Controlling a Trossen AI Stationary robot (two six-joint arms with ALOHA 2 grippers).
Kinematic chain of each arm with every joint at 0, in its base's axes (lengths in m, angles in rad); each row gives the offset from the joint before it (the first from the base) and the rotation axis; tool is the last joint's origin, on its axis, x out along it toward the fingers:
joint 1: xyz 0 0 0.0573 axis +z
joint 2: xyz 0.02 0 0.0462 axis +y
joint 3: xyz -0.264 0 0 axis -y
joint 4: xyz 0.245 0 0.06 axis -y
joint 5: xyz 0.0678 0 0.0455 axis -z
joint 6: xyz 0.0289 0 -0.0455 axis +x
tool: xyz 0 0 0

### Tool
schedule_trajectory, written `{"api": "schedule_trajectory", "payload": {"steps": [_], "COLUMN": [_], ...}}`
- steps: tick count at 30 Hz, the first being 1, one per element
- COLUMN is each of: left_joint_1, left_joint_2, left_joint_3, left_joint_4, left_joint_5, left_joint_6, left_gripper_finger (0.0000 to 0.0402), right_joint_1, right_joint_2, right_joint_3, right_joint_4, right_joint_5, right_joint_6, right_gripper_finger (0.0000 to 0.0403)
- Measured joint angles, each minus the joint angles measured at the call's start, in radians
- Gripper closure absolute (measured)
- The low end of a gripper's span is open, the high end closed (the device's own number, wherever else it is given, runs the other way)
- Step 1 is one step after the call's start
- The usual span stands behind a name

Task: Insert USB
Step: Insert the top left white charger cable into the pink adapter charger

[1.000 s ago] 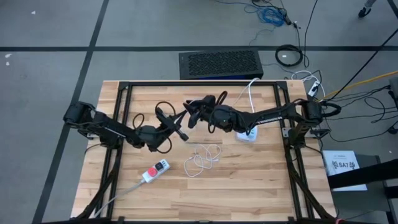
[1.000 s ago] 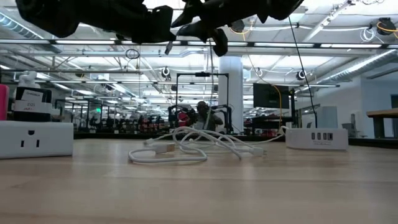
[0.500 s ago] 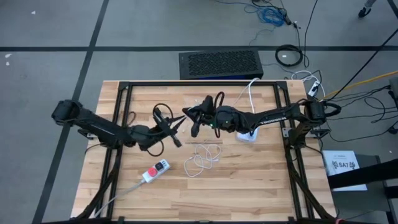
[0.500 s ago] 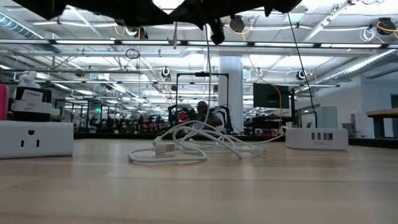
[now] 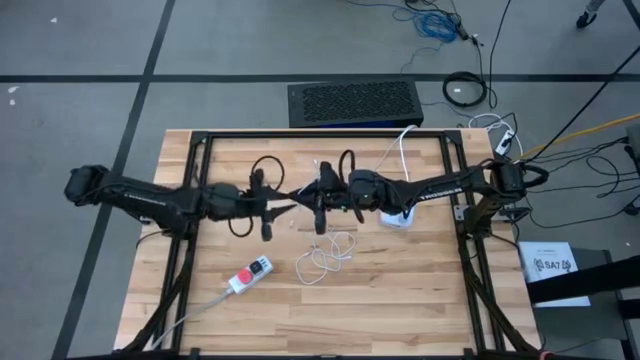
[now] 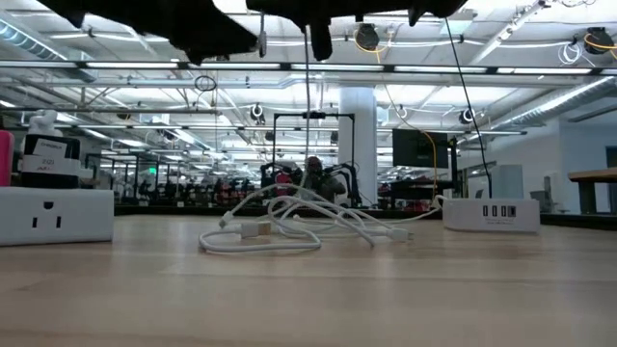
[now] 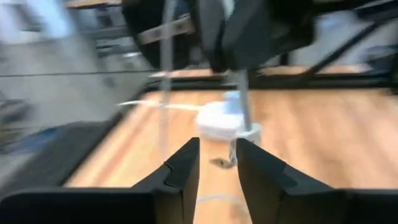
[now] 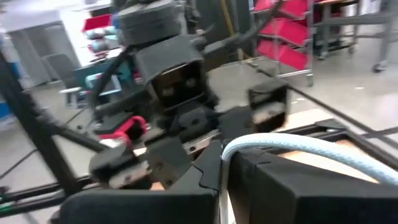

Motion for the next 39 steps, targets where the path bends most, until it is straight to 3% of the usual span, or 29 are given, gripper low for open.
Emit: {"api": "schedule_trajectory", "payload": {"steps": [5, 9, 23, 33, 39], "left_joint_1": [0.072, 0.112, 0.126, 0.127, 0.121], "left_joint_2": [-0.001, 0.007, 0.110, 0.101, 0.096], "left_joint_3": [0.000, 0.000, 0.000, 0.000, 0.000], "left_joint_4": [0.054, 0.085, 0.186, 0.191, 0.176], "left_joint_5": [0.352, 0.487, 0.522, 0.539, 0.392], "left_joint_6": [-0.028, -0.063, -0.084, -0.084, -0.049], "left_gripper_finger": [0.0270, 0.0267, 0.0274, 0.0379, 0.0379], "right_joint_1": [0.011, 0.013, 0.017, 0.017, 0.015], "right_joint_2": [0.000, 0.000, 0.000, 0.000, -0.002], "right_joint_3": [0.000, 0.000, 0.000, 0.000, 0.001], "right_joint_4": [0.003, 0.008, 0.009, 0.003, -0.035], "right_joint_5": [-0.052, -0.086, -0.104, -0.108, -0.121], "right_joint_6": [0.002, 0.010, -0.003, -0.013, -0.049], "right_gripper_finger": [0.0403, 0.0403, 0.0403, 0.0403, 0.0402]}}
